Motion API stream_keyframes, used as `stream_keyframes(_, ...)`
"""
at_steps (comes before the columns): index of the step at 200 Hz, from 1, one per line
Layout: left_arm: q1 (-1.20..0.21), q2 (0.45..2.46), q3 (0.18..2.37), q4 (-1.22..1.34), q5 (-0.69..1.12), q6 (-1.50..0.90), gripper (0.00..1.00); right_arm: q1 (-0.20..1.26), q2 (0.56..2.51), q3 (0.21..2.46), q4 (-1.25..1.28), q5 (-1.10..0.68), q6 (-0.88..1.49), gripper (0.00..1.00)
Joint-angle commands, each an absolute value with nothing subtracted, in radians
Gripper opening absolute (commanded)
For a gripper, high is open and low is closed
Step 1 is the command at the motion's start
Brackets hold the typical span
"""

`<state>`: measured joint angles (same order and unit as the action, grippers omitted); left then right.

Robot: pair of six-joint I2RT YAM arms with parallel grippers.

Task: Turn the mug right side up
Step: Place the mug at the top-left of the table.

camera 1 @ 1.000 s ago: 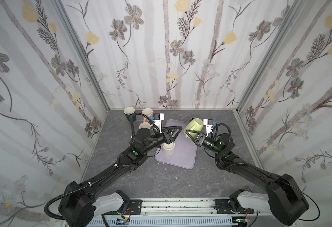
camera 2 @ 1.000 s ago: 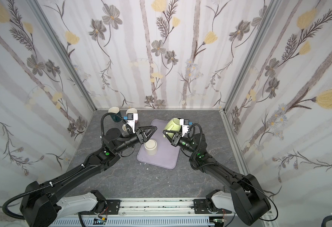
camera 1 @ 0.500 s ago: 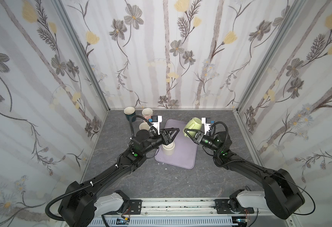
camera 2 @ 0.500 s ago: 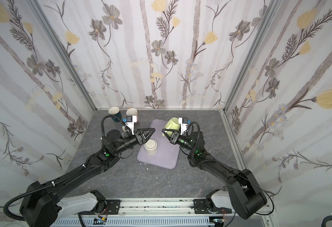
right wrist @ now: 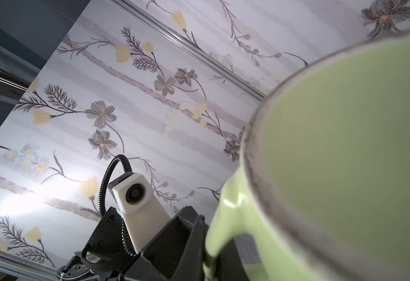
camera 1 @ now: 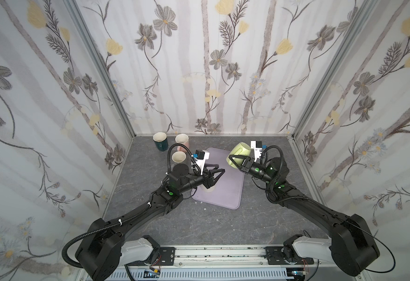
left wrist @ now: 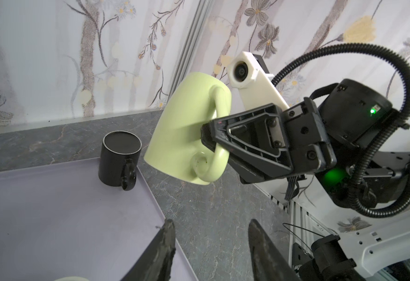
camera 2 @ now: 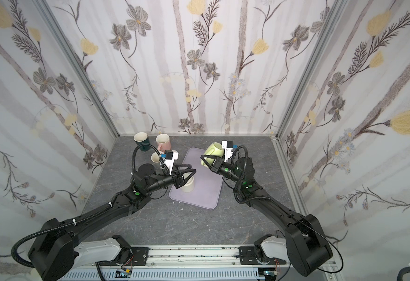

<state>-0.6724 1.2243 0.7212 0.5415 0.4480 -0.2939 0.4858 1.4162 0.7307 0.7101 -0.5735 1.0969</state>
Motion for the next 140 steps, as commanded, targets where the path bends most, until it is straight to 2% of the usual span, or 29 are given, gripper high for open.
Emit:
stream_keyframes(1, -0.674, 1.242, 0.746, 0.501, 0.406, -0.118, 0.51, 0.483, 1.4, 0.785, 0.682, -0.592, 1.128, 0.0)
stream_keyframes(82, -0.684, 1.38, 0.813, 0.581, 0.381, -0.034, 0.5, 0.478, 1.373, 0.809, 0.613, -0.616, 1.199, 0.0)
stream_keyframes(140, -0.699, 1.413, 0.784, 0.737, 0.265, 0.01, 0.49, 0.468, 1.39, 0.807, 0.653, -0.661, 1.284, 0.0)
